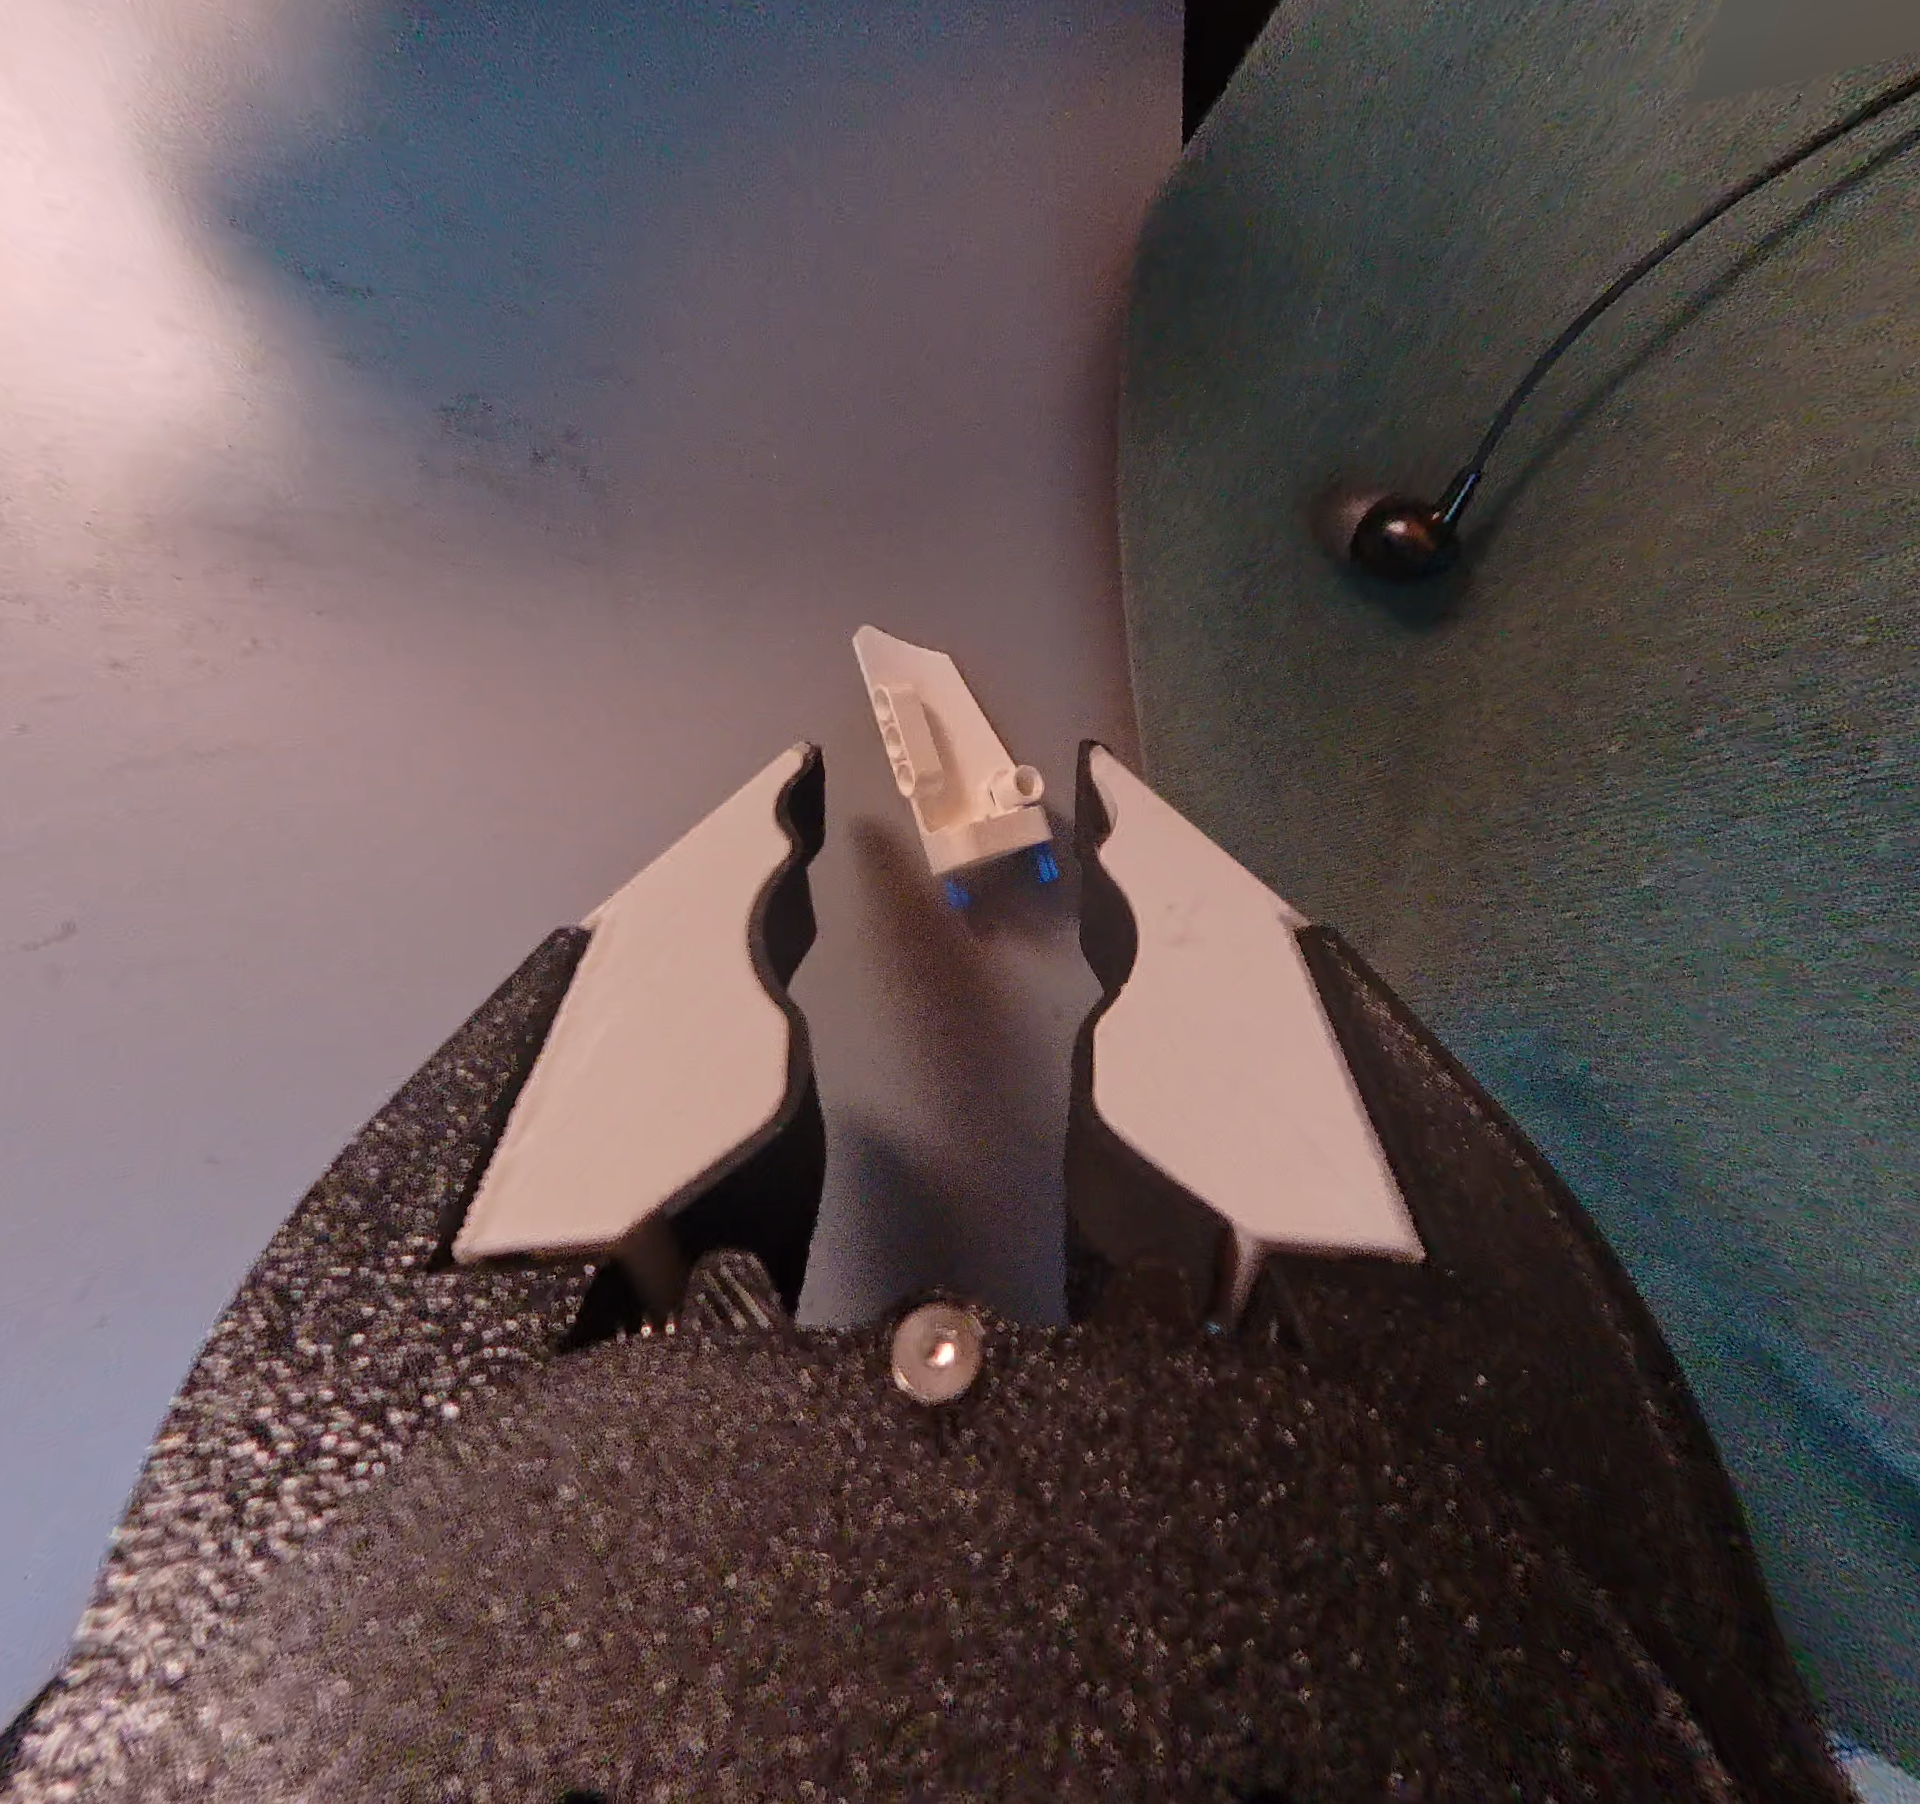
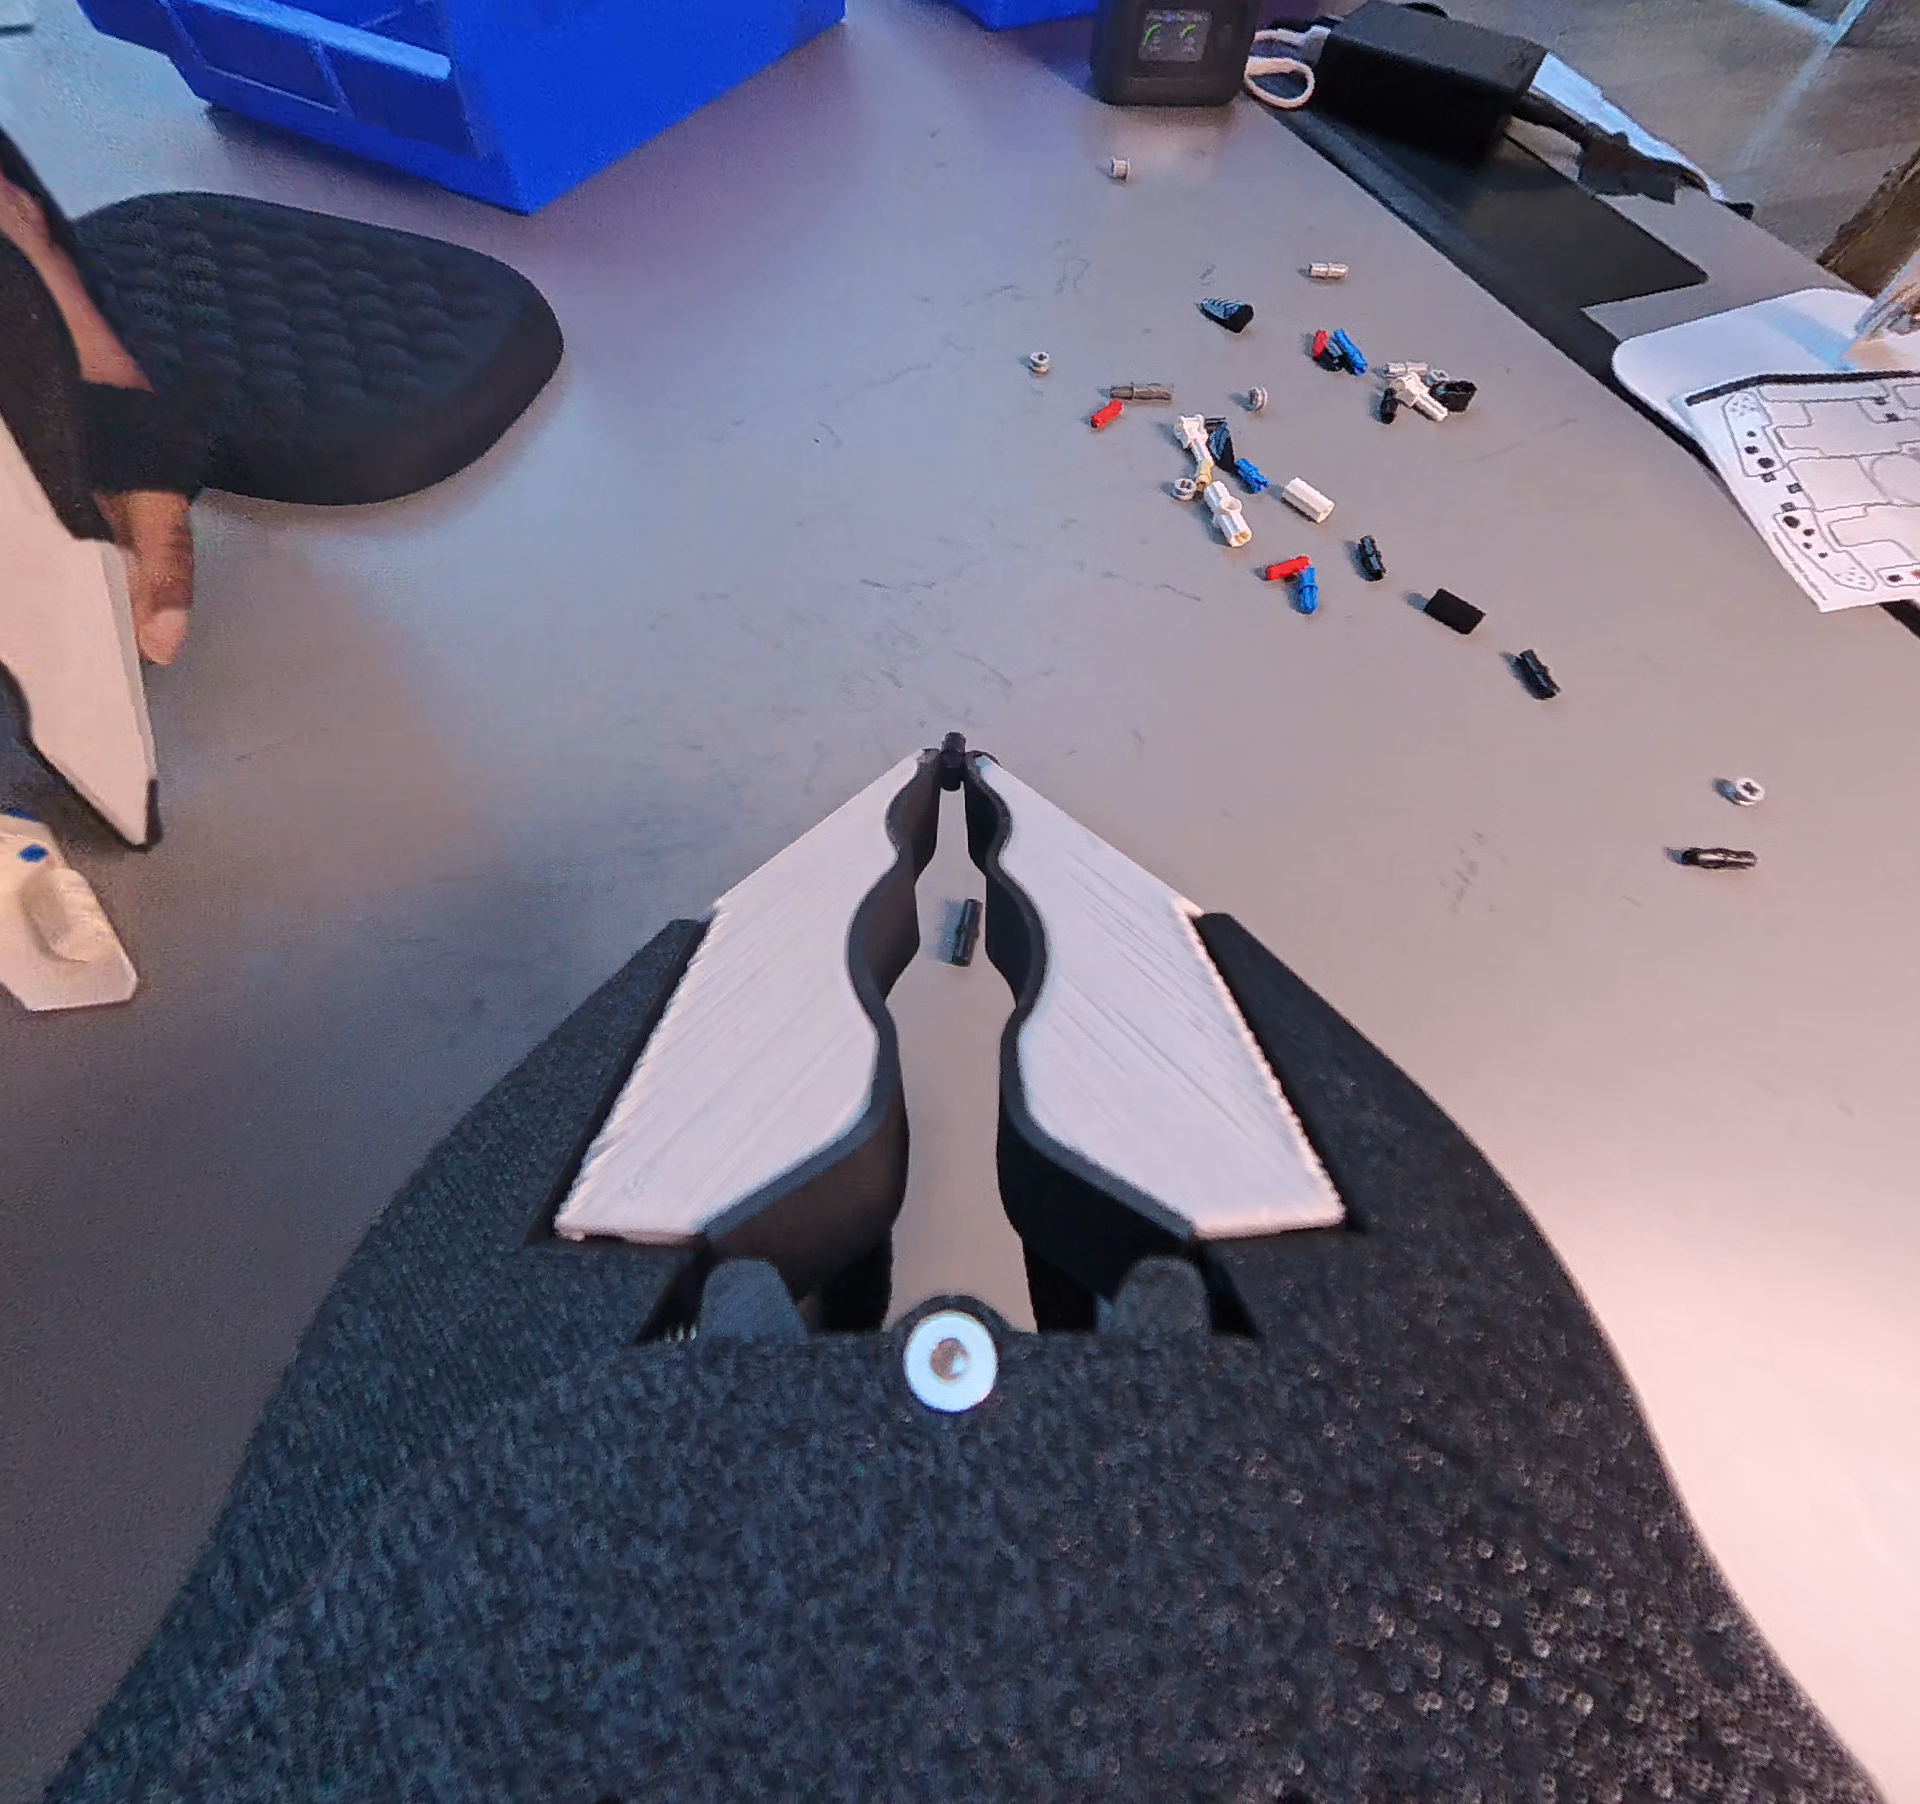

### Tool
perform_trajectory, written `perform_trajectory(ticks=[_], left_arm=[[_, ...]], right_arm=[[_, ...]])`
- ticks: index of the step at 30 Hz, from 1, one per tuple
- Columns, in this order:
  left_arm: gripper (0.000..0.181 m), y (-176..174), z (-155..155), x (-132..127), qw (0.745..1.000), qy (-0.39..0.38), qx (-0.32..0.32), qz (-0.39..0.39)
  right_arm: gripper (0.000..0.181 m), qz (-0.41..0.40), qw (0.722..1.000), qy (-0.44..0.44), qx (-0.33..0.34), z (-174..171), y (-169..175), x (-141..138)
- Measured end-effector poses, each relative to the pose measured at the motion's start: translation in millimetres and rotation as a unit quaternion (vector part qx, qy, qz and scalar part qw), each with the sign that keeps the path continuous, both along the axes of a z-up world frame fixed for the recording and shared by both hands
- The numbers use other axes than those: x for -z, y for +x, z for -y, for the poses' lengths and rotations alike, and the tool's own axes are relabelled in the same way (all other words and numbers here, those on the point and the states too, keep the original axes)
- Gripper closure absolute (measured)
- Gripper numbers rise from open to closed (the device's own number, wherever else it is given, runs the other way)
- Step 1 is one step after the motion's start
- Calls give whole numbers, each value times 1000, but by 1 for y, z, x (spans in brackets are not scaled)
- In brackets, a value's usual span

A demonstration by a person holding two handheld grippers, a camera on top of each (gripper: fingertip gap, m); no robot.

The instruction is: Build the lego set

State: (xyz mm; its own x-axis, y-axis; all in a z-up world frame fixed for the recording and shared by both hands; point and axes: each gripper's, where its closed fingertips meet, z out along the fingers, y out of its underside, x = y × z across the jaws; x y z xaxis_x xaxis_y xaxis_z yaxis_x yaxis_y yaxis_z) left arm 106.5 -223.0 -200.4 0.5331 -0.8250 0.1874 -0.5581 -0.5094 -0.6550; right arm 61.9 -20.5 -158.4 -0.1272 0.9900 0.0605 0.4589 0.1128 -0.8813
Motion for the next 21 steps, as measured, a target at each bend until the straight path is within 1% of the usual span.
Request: perform_trajectory(ticks=[2, 4, 6, 8, 11, 14, 17, 19, 21], left_arm=[[134, 2, 5, 9, 1000, -1, -3, -28], [143, -3, 1, 13, 998, 19, -13, -62], [153, -7, -3, 14, 996, 30, -24, -76], [154, -11, -9, 14, 996, 37, -30, -78], [155, -35, -39, 10, 986, 92, -74, -114], [155, -64, -81, 4, 967, 152, -128, -162], [155, -80, -116, 5, 952, 176, -155, -199], [155, -81, -133, 8, 951, 175, -162, -195], [154, -76, -144, 7, 959, 159, -168, -163]], right_arm=[[177, -3, 1000, 0, 0, 1, 0, -1], [177, -7, 1000, -1, 2, 0, 0, -2], [177, -12, 1000, -2, 3, -1, 1, -4], [177, -20, 1000, -5, 1, 0, 1, -7], [177, -33, 999, -7, -10, 4, 2, -13], [177, -33, 999, -6, -16, 6, 2, -14], [177, -24, 999, -2, -25, 9, 2, -9], [177, -17, 999, 6, -32, 12, 2, -5], [177, -8, 999, 16, -35, 14, 2, -1]])
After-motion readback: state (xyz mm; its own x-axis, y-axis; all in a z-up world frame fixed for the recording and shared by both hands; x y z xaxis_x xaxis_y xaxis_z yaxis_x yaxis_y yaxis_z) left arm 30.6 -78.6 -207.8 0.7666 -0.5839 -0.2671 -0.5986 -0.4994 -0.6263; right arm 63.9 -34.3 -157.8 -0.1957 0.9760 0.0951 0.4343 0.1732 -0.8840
